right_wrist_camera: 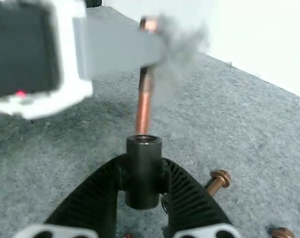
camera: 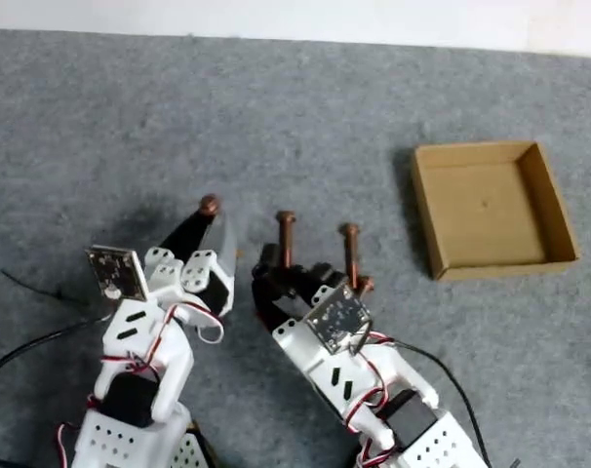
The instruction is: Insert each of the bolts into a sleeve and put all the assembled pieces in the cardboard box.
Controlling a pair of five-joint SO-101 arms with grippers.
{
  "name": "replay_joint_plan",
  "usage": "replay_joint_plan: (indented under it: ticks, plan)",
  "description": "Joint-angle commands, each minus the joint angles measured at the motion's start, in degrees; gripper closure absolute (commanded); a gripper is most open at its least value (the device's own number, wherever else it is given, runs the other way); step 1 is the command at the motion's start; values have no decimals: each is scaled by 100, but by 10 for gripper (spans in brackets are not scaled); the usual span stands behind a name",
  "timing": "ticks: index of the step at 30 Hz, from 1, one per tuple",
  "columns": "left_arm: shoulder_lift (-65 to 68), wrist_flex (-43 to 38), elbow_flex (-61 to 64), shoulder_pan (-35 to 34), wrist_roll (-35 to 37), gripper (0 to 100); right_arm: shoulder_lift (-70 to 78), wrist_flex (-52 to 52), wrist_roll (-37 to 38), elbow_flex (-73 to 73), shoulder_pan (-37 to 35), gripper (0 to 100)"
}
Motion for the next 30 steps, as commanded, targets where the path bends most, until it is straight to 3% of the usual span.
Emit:
replay_joint_plan:
  ticks: [1,12,19,27,30]
  plan:
    - [-127,-9,-523,233,35,995,-40,4,-26,734,-48,994]
    - [-127,-9,-664,277,35,995,-40,4,-26,734,-110,994]
    - [-127,0,-453,875,35,995,-40,136,-26,734,-338,994]
    - [-127,0,-497,919,44,995,-84,127,-26,734,-312,994]
    - [-127,35,-567,892,369,995,-92,92,-26,734,-101,994]
